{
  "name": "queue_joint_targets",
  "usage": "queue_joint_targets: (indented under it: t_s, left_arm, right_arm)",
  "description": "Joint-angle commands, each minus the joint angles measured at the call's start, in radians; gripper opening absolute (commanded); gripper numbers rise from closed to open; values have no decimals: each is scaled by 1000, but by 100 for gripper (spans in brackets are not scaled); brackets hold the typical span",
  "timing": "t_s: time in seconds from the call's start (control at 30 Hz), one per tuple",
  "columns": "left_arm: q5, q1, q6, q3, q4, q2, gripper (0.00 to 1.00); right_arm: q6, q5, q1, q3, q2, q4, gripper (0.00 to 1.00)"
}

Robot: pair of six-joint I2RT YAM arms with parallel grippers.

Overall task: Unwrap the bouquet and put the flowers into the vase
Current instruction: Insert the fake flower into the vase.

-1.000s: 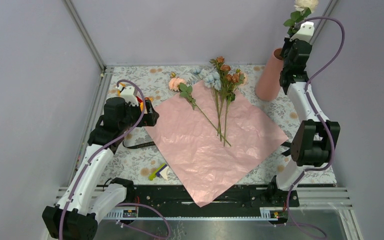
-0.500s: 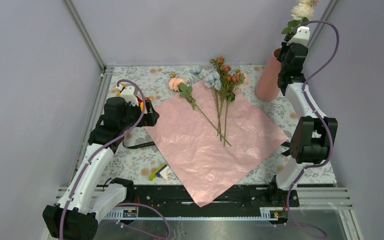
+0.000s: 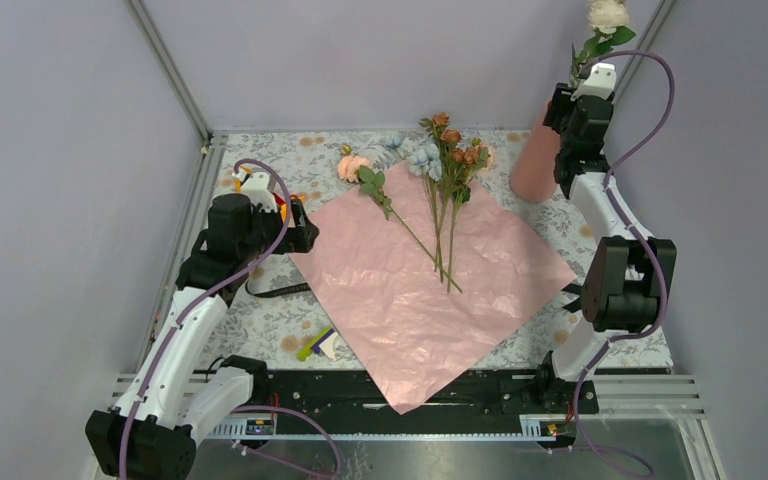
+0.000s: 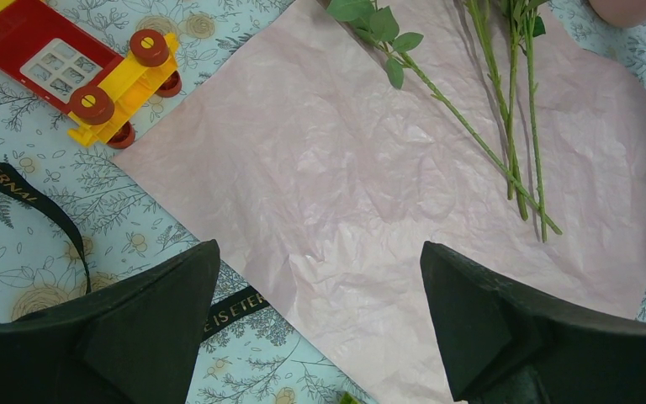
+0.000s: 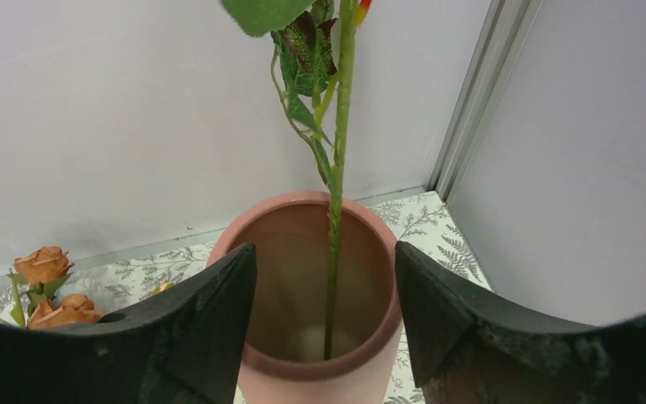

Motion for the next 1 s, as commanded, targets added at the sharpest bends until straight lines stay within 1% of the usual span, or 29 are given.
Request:
queue_joint_targets:
  t_s: [0.0,0.07,0.3,0.47,0.57,0.63,0.77,0.83,0.9,0.97]
  left_arm:
    - [17,6,8,-5,35,-18,99]
    - [19,6,8,-6,36,-21,99]
    - [23,6,4,-7,39,-36,99]
    - [44,6,-29,2,45,-42,99]
    - [111,6,-94,-1,72,-44,99]
    - [128,6,-153,-4,88,-43,99]
    - [161,5,-290,-40,151,-22,97]
    - [174,0,-372,-69,210,-1,94]
    - [167,-21,-449,-115,296,18,91]
    - [131,-76,-509,-155,413,46,90]
  right_arm:
    - [4,-25,-5,-33,-111,67,73]
    - [16,-24,-5,-63,-139,79,81]
    - [36,47,-5,-145,-241,60,95]
    - [108,72,-5,-266,-382,29,99]
    - [154,66,-5,-313,-480,-54,99]
    - [205,49,-5,-332,-550,-137,99]
    - [305,-42,-5,-345,-679,-340,99]
    - [349,-138,-5,-352,-735,-439,97]
    - [407,-231,-5,-371,-774,-513,95]
    - [468,-340,-5,-412,-814,-562,93]
